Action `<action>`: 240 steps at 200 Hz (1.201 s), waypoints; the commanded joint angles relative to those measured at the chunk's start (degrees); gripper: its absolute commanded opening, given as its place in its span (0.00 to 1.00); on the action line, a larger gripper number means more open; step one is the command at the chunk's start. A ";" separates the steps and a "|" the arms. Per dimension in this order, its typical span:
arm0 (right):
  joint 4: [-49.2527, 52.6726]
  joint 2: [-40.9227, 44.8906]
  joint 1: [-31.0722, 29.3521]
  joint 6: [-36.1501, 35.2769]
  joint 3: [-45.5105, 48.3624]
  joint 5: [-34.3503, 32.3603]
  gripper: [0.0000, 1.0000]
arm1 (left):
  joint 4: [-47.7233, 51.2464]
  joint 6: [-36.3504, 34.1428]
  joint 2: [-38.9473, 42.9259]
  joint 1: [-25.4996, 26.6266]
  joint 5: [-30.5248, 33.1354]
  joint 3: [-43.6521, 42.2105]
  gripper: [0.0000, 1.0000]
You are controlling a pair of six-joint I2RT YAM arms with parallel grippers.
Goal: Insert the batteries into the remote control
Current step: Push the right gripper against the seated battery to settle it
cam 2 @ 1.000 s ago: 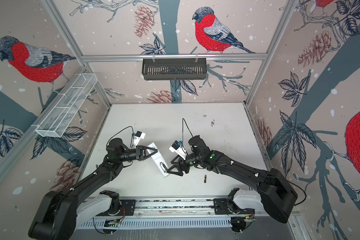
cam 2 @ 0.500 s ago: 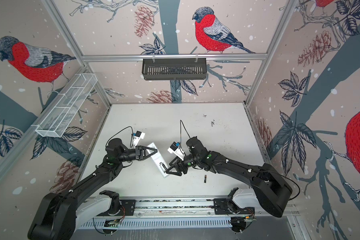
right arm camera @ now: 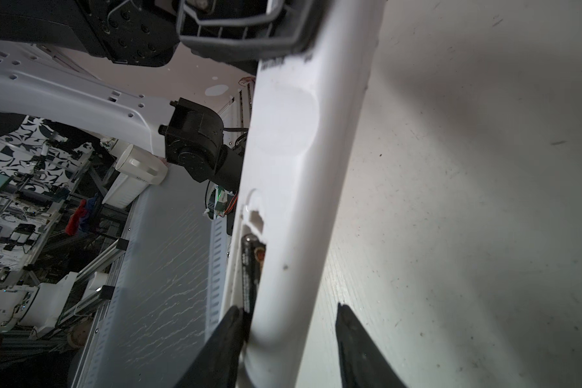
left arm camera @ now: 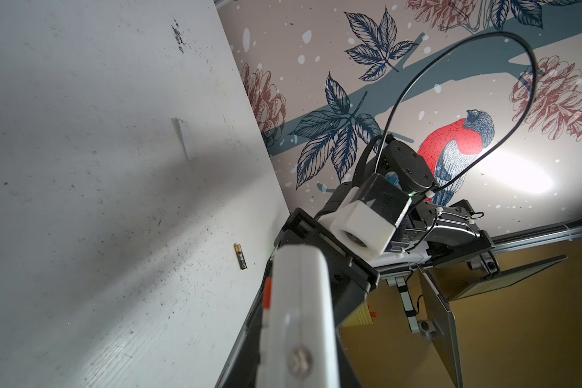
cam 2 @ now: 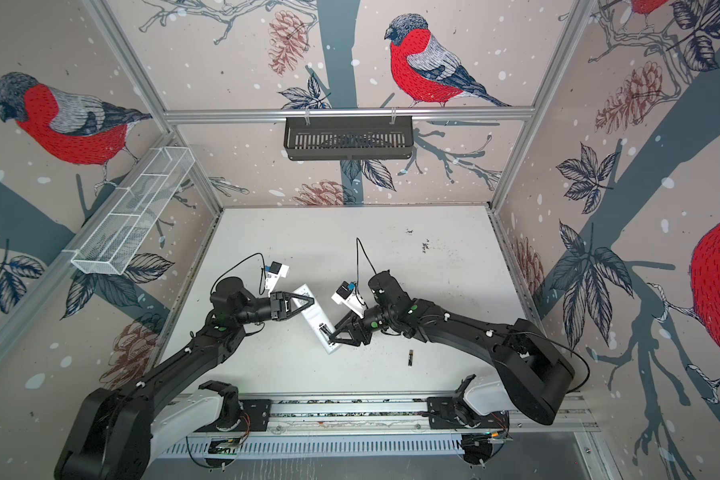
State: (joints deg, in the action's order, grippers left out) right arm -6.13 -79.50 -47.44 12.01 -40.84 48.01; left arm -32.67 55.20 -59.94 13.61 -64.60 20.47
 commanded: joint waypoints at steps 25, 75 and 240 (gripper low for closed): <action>0.12 -1.20 0.24 -0.83 -0.74 -1.10 0.49 | 5.00 -4.82 0.62 0.02 1.16 0.86 0.00; 1.13 -0.14 0.32 -0.55 -0.12 -3.25 0.57 | 25.94 -18.46 1.06 -0.23 13.62 6.32 0.00; 4.02 -13.78 -11.05 2.66 -10.69 -34.91 0.58 | 35.43 -22.40 0.20 0.17 22.41 9.11 0.00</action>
State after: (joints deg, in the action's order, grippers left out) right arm -2.55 -91.50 -57.80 13.96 -50.28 15.94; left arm 3.68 33.45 -59.64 13.67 -41.74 29.54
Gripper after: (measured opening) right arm 0.583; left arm 0.211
